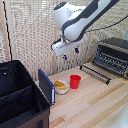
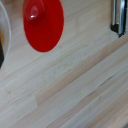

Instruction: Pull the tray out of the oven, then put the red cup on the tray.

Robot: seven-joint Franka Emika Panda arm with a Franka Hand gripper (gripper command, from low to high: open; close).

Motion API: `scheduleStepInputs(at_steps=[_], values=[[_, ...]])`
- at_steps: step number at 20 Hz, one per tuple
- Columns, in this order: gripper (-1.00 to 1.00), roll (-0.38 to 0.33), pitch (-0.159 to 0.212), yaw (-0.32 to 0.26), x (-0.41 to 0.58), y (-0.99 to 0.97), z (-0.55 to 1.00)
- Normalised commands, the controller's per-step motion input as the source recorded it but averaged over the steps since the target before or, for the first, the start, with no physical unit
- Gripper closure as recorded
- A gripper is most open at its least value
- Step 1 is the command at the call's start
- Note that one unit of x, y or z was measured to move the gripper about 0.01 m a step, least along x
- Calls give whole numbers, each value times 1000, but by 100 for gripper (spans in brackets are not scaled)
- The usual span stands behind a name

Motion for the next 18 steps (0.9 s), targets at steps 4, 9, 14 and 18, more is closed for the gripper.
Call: scheduleStepInputs(at_steps=[4,9,14,18], values=[[-100,-278,-65,220,0,-116,-18],[-100,-304,-56,203,-7,-118,-7],[-100,-354,-42,158,-13,-201,-37],[-100,-346,-24,149,0,-285,-121]])
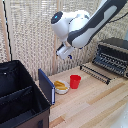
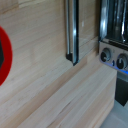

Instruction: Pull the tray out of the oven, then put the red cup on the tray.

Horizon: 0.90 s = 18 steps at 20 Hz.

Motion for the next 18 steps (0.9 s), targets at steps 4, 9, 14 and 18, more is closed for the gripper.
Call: scheduleStepInputs(at_steps=[4,9,14,18], values=[[-100,-343,-20,142,0,-310,-130],[-100,-336,-11,125,0,-374,-125],[-100,-266,-9,95,7,-509,-131],[-100,-137,-35,43,111,-532,-112]])
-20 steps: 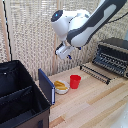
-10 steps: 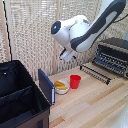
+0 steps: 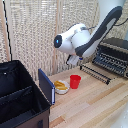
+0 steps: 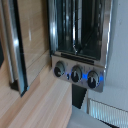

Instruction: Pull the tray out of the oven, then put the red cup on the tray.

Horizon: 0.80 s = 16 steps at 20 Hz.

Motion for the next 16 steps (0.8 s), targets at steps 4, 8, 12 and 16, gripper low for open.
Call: scheduleStepInputs(at_steps=[4,8,12,16], values=[[-100,-62,-54,40,129,-529,-26],[-100,-33,-60,3,122,-551,-6],[-100,-17,-33,-21,102,-579,-126],[-100,-19,-11,-14,95,-625,-138]])
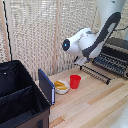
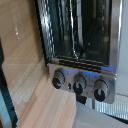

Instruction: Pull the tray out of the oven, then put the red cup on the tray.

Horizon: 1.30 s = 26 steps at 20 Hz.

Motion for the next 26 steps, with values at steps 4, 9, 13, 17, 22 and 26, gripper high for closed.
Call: scheduleStepInputs(at_steps=[4,9,13,17,22,26], values=[[-100,-97,0,-2,112,-586,-101],[-100,-237,0,55,77,-485,-60],[-100,-219,20,137,1,-499,-132],[-100,-171,68,162,0,-516,-163],[-100,-47,102,216,0,-501,-15],[-100,17,104,204,-26,-582,12]])
